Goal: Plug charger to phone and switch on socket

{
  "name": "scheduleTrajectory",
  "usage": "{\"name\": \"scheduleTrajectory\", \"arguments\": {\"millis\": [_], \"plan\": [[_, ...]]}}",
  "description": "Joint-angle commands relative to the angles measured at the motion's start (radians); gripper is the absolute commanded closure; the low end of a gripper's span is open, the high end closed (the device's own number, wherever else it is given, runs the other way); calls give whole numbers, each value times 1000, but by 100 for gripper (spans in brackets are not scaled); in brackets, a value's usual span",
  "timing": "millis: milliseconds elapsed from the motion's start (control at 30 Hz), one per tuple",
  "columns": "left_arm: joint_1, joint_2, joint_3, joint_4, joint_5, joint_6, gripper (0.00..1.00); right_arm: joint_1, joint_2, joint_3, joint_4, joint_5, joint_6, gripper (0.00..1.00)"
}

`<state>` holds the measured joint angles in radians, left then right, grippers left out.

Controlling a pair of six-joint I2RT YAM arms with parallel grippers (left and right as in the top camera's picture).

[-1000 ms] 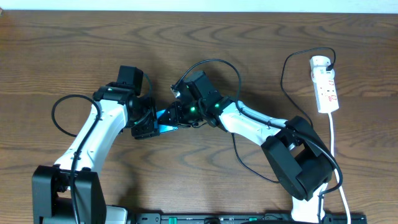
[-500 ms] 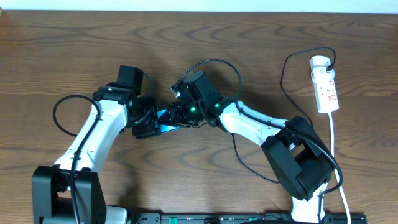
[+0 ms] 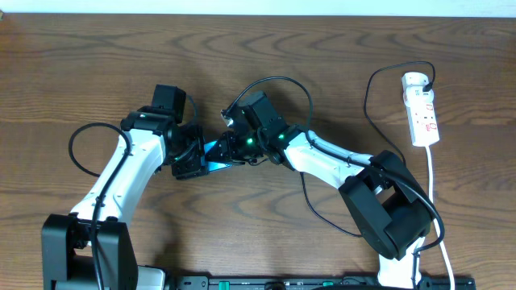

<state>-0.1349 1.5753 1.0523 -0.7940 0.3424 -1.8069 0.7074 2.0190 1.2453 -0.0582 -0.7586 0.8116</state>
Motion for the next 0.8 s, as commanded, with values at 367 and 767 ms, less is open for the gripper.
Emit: {"name": "scheduleTrajectory", "arguments": {"millis": [367, 767], "plan": [[-2, -7, -1, -2, 15, -1, 93, 8, -5, 11, -10, 13, 3, 99], [-2, -7, -1, -2, 7, -1, 23, 8, -5, 11, -13, 13, 3, 99]]}}
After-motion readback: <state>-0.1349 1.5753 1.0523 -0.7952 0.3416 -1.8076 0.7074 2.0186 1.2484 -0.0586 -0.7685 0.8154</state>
